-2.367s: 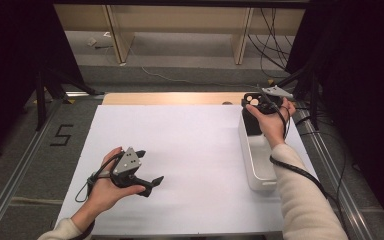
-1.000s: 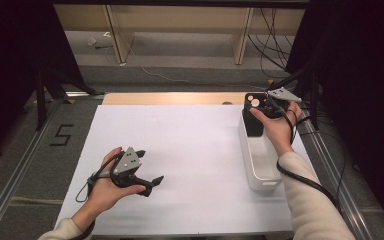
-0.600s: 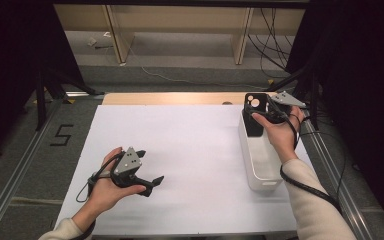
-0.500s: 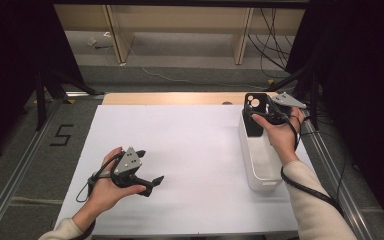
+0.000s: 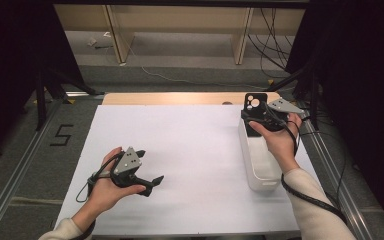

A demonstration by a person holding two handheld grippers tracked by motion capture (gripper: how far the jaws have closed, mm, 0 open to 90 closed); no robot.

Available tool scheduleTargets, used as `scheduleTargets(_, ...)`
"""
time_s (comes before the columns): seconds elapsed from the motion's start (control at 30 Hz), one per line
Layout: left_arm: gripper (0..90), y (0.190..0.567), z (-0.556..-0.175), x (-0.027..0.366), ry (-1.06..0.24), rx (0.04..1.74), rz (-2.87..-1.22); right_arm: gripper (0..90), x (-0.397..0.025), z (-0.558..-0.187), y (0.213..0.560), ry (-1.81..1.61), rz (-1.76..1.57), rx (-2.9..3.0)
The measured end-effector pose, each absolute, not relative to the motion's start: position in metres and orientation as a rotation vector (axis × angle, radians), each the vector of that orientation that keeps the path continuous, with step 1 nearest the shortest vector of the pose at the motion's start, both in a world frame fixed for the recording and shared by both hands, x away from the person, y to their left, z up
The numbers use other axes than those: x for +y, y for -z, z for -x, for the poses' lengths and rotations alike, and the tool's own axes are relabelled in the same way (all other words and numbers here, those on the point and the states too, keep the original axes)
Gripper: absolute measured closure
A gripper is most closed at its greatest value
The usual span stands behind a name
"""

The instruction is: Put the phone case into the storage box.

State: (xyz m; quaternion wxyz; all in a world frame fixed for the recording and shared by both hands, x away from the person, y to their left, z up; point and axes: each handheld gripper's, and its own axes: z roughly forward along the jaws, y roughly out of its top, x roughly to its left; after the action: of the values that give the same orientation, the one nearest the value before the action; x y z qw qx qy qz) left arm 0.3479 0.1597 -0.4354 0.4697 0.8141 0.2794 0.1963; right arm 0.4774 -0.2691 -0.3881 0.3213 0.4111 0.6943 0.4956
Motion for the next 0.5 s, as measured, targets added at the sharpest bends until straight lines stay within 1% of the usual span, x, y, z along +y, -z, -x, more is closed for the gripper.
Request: scheduleTargets(0.5,0.0,0.435,-0.348,0.160,-0.483,0.686,-1.995,15.3,-0.260,-0.454,0.387,-1.351,-1.025,1.867)
